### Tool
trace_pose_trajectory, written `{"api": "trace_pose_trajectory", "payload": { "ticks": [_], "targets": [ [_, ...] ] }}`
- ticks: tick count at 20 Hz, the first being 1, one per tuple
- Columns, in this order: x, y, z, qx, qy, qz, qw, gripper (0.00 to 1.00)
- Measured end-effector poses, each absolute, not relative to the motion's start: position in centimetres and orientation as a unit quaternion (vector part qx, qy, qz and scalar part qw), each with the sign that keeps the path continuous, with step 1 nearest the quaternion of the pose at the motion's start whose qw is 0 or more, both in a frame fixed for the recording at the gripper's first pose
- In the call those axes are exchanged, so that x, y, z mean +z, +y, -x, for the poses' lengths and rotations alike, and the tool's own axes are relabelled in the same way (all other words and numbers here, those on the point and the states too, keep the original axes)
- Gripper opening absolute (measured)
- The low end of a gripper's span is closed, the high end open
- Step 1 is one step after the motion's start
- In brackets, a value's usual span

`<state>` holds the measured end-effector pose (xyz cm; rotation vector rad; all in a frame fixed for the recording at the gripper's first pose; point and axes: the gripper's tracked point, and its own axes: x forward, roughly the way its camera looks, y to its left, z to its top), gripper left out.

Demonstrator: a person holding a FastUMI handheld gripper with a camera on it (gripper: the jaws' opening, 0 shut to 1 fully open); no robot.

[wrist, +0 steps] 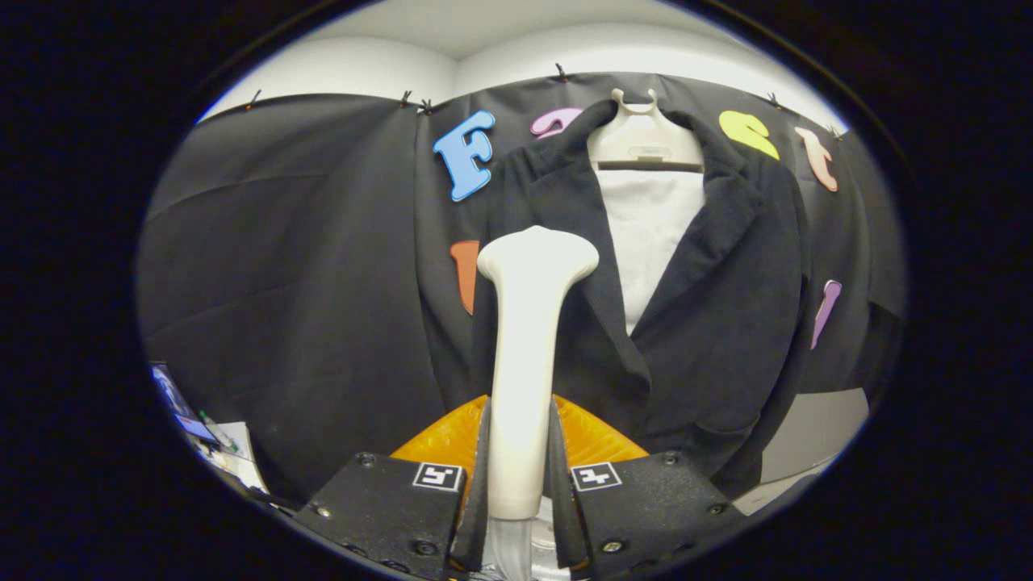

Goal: Iron the clothes twice with a garment steamer, once on the left side and once on the right side.

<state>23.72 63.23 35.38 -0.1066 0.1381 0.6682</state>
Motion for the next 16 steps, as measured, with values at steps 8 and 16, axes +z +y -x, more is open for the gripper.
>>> {"api": "trace_pose_trajectory", "payload": {
  "ticks": [8,16],
  "targets": [
    [32.7,62.2,-24.5,0.324,0.092,0.058,0.94,0.36],
    [29.7,61.5,-25.2,0.326,0.121,0.062,0.936,0.36]
  ]
}}
